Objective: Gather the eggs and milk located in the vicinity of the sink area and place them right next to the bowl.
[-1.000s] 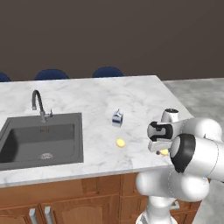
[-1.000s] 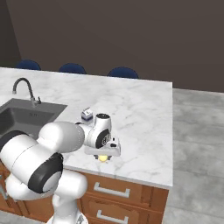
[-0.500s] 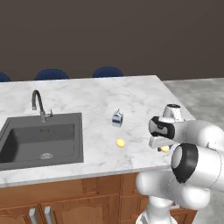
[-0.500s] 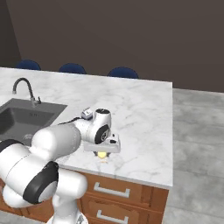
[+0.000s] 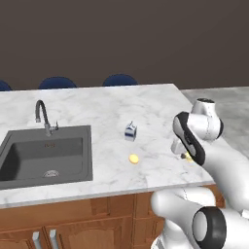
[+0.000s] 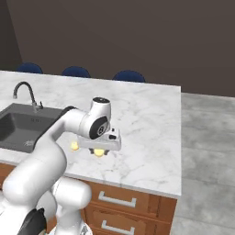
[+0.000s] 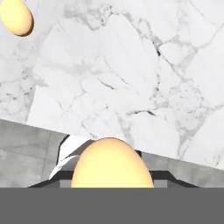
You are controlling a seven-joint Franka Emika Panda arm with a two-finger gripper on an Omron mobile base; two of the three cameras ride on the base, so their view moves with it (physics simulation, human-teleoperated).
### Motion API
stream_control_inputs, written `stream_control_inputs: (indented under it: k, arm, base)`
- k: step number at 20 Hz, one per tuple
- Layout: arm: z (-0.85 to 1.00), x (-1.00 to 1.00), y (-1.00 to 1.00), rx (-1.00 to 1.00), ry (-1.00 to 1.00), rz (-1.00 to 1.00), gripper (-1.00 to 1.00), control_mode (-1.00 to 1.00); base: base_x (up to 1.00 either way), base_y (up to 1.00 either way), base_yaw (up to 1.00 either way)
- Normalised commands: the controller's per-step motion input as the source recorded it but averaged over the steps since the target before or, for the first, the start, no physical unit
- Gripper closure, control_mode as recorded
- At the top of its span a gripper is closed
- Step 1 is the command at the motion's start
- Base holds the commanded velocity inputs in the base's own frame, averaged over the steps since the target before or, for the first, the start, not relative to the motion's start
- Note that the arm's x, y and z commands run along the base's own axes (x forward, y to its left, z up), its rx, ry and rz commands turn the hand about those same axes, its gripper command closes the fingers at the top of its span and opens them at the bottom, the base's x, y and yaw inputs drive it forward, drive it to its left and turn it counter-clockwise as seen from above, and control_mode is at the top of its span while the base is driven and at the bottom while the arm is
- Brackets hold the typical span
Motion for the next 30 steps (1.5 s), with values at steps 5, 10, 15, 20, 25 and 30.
stream_control_inputs:
  k: [5,10,15,20,25,30]
  arm:
    - [0.89,-0.41,0.34,0.0,0.0,-0.02,1.0,-1.0]
    - [0.87,-0.45,0.36,0.0,0.0,-0.09,1.0,-1.0]
    - [0.52,-0.58,0.26,0.0,-0.01,-0.02,1.0,-1.0]
    - [0.07,-0.23,0.06,0.0,-0.04,0.0,1.0,-1.0]
    - [0.0,0.0,0.0,0.0,0.0,0.0,1.0,-1.0]
    - [0.0,-0.02,0.01,0.0,-0.01,0.0,1.0,-1.0]
  base:
    - [0.0,0.0,0.0]
    - [0.0,0.0,0.0]
    - [0.0,0.0,0.0]
    - [0.0,0.0,0.0]
    - [0.0,0.0,0.0]
    - [0.0,0.0,0.0]
